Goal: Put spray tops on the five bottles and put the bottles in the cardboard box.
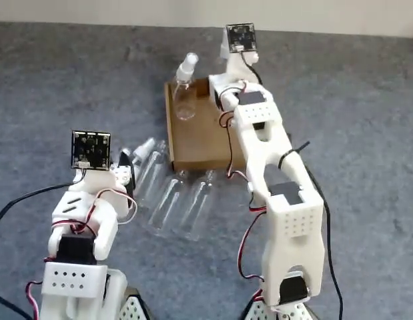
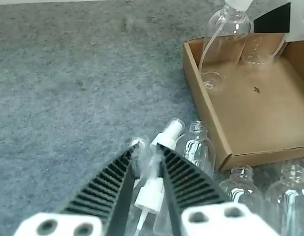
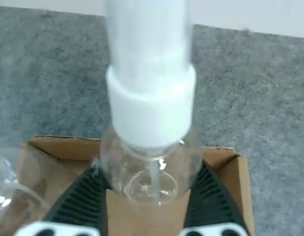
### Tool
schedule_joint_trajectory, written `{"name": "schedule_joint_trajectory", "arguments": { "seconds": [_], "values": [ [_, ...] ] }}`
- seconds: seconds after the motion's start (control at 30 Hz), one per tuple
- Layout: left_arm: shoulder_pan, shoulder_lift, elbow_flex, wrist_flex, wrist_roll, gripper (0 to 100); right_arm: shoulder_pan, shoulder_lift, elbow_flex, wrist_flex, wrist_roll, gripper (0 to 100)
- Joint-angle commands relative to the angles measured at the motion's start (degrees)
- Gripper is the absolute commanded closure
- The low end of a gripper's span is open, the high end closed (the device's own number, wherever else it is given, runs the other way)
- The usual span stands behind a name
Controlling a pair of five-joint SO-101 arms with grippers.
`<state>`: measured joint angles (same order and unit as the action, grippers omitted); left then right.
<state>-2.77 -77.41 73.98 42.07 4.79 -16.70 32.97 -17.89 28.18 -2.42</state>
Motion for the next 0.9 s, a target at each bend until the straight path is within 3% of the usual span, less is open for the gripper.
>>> {"name": "schedule_joint_trajectory", "arguments": {
  "seconds": [0.0,0.43,0.67,0.87],
  "values": [
    [-0.3,-0.1,-0.3,-1.3,-0.3,99,0.5,-1.9,0.3,-4.5,-0.4,99.5],
    [1.2,0.1,-0.2,-1.3,-0.3,99,0.2,-2.0,5.8,-8.7,0.0,99.4],
    [1.2,0.1,-0.2,-1.3,-0.3,99,0.1,-2.1,5.9,-6.6,0.0,82.7],
    [1.2,0.1,-0.2,-1.3,-0.3,99,0.0,-2.1,5.8,-4.8,0.0,80.7]
  ]
}}
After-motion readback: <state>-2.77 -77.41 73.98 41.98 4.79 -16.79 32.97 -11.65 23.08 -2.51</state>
